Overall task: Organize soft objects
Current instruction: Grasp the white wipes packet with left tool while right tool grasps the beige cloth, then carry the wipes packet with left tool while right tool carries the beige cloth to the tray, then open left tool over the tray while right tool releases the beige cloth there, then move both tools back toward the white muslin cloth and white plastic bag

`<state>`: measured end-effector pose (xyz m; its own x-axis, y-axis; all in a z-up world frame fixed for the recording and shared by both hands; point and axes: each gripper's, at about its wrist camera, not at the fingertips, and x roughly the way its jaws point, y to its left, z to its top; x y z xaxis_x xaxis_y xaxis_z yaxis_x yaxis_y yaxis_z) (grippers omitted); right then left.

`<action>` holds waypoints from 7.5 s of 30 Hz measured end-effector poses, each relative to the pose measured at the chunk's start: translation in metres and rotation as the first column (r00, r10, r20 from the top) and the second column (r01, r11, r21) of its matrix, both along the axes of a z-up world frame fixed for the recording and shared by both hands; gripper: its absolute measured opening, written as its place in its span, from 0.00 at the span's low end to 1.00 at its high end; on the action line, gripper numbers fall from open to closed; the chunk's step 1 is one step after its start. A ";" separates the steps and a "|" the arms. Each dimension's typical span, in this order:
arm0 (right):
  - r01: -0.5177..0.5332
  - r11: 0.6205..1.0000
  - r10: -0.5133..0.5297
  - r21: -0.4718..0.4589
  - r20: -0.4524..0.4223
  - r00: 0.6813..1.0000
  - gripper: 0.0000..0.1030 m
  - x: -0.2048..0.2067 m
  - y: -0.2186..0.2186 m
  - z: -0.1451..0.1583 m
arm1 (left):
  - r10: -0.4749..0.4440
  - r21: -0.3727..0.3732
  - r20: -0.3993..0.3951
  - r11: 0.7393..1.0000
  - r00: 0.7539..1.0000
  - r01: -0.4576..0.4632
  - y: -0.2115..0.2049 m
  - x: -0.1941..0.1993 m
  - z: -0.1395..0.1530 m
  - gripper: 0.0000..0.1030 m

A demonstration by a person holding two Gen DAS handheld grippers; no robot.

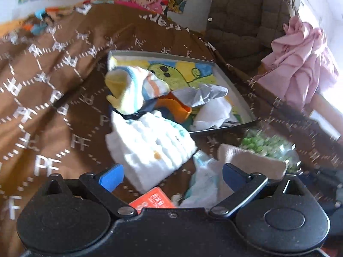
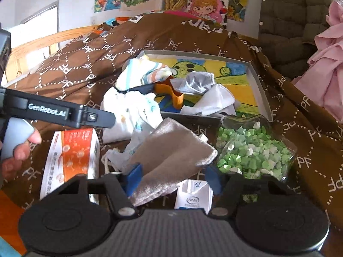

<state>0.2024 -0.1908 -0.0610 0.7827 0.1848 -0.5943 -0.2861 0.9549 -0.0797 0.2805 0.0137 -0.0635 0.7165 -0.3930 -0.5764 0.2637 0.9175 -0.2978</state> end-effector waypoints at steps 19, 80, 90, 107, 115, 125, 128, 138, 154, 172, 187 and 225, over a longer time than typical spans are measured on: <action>-0.049 0.998 0.050 0.048 -0.019 0.999 0.39 -0.001 0.012 -0.005 | -0.081 -0.207 -0.164 0.977 0.983 0.046 -0.009 0.050 -0.025 0.66; 0.220 0.950 -0.165 0.221 -0.242 0.956 0.13 0.010 -0.050 0.018 | -0.097 0.124 -0.149 0.985 0.984 0.116 -0.061 0.001 -0.018 0.23; 0.152 0.968 -0.141 0.197 -0.072 0.987 0.09 -0.005 -0.046 0.034 | 0.006 0.059 -0.121 0.998 0.993 0.001 -0.043 -0.029 0.018 0.23; -0.019 0.970 -0.064 0.241 0.329 0.942 0.08 0.018 -0.032 0.088 | 0.114 0.020 0.142 0.993 0.983 -0.118 -0.042 -0.015 0.076 0.23; 0.009 0.919 -0.168 0.394 0.372 0.913 0.08 0.130 -0.054 0.103 | 0.173 -0.016 0.206 0.985 0.963 -0.173 -0.047 0.084 0.090 0.23; 0.193 0.725 -0.357 0.661 0.122 0.926 0.08 0.232 -0.114 0.048 | 0.202 -0.006 0.102 0.979 0.974 -0.202 -0.084 0.196 0.045 0.23; 0.264 0.698 -0.388 0.666 0.042 0.921 0.08 0.246 -0.124 0.035 | 0.191 0.013 0.059 0.981 0.980 -0.192 -0.094 0.206 0.028 0.23; 0.415 0.645 -0.394 0.642 -0.186 0.900 0.24 0.263 -0.144 -0.003 | 0.194 0.066 0.020 0.979 0.981 -0.195 -0.108 0.208 0.013 0.29; 0.383 0.656 -0.317 0.650 -0.223 0.922 0.90 0.229 -0.151 0.029 | 0.226 0.083 0.034 0.970 0.973 -0.228 -0.100 0.170 0.049 0.80; 0.271 0.801 -0.300 0.533 -0.033 0.953 1.00 0.092 -0.125 0.129 | 0.253 0.019 0.157 0.966 0.955 -0.260 -0.064 0.025 0.146 0.97; 0.250 0.931 -0.269 0.264 0.038 0.962 1.00 -0.044 -0.064 0.108 | 0.208 0.087 0.193 0.970 0.959 -0.228 -0.040 -0.111 0.124 0.99; 0.211 0.975 -0.192 0.066 -0.216 0.957 1.00 -0.103 -0.046 0.045 | 0.176 0.333 -0.179 0.937 0.968 -0.109 -0.037 -0.153 0.034 0.99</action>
